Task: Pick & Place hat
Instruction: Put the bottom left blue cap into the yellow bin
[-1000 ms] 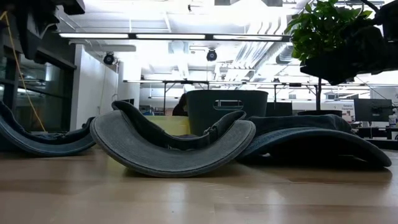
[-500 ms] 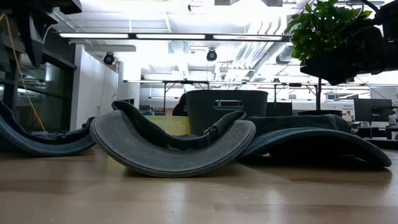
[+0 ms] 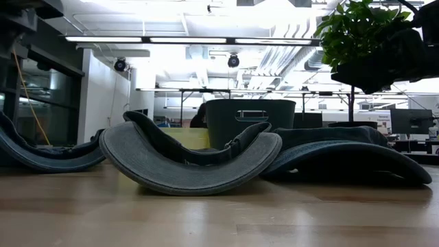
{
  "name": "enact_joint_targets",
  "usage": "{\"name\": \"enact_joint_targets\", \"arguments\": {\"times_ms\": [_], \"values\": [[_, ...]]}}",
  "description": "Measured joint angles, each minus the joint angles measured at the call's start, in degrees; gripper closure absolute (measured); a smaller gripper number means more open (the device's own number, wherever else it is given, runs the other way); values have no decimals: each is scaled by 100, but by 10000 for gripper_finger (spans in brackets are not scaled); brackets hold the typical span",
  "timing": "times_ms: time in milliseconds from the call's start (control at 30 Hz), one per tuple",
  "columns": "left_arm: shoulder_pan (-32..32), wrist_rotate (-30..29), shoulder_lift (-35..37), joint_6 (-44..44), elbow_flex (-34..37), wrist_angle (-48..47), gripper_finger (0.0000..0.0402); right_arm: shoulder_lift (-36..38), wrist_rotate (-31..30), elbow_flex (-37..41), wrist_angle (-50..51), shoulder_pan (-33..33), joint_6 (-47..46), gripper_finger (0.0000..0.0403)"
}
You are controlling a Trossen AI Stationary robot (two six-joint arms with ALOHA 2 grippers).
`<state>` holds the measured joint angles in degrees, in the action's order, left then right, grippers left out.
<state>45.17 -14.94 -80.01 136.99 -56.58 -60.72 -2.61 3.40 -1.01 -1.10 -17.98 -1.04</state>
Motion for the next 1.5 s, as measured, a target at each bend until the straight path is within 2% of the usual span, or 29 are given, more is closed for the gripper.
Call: {"name": "enact_joint_targets", "arguments": {"times_ms": [100, 200, 367, 467, 667, 833, 933, 1200, 1300, 1433, 1500], "values": [[0, -215, -139, -104, 0, 252, 221, 0, 1, 0, 0, -2, 0, 171], [-13, -312, -159, -791, 0, 487, 221, 0, 0, 0, 0, 0, 0, 171], [-17, -335, -159, -3056, -81, 625, 221, 0, 0, 2, 0, -2, -2, 171], [-17, -257, -159, -4504, -292, 373, 221, 0, 2, 0, 0, -1, 0, 171], [-188, 450, -151, -7314, -574, -161, 221, 0, 2, 0, 0, 0, 0, 171], [-577, 1324, -151, -9047, -568, -379, 221, 0, 0, 0, 0, -2, -2, 171], [-837, 1489, -151, -9986, -566, -484, 221, 0, 0, 0, 0, -2, -2, 171], [-1191, 1280, -151, -11432, -566, -697, 221, 0, 2, 0, 0, 0, 0, 171], [-1182, 1240, -151, -11477, -566, -698, 220, 0, 0, 2, 0, 0, -2, 171], [-1180, 1674, -151, -11430, -566, -698, 220, 0, 0, 1, 0, 0, -2, 171], [-1180, 1618, -151, -11343, -566, -705, 220, 1, 2, 1, 0, -1, 0, 171]]}}
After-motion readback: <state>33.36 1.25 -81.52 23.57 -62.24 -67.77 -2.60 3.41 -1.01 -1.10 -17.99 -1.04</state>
